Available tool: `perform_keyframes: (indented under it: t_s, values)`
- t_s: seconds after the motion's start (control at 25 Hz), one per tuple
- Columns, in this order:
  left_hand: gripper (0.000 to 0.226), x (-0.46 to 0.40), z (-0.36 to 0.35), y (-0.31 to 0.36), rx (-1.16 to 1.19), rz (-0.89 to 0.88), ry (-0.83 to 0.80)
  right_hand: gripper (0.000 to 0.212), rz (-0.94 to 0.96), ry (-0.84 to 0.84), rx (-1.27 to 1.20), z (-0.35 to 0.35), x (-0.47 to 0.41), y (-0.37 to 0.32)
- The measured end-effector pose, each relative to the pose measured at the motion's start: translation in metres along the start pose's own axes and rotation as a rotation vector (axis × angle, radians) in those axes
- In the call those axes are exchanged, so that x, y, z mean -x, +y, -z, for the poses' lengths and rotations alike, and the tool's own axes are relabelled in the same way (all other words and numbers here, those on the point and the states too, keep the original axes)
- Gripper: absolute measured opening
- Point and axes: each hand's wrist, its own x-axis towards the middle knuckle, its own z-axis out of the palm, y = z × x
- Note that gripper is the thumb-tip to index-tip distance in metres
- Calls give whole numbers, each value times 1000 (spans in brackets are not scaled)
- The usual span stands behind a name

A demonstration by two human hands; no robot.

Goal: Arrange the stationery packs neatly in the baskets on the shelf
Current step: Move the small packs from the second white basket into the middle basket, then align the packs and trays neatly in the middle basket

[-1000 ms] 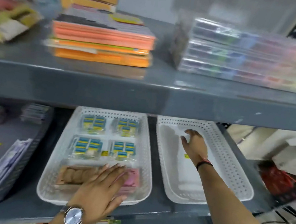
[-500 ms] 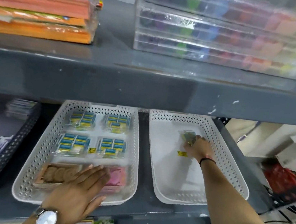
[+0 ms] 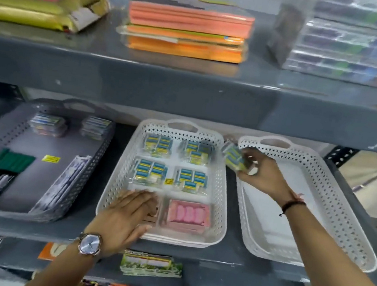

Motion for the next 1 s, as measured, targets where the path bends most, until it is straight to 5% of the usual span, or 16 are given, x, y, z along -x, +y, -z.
perform_keyframes:
  t_s: [0.36, 0.8, 1.0]
  values:
    - [75, 4, -9, -18, 154, 99, -58, 42, 120, -475, 219, -58, -7, -35]
    - [71, 2, -3, -21, 169, 74, -139, 49, 101, -504, 416, -76, -7, -36]
    - [58, -17, -13, -48, 539, 157, -52, 68, 103, -500, 422, -76, -10, -37]
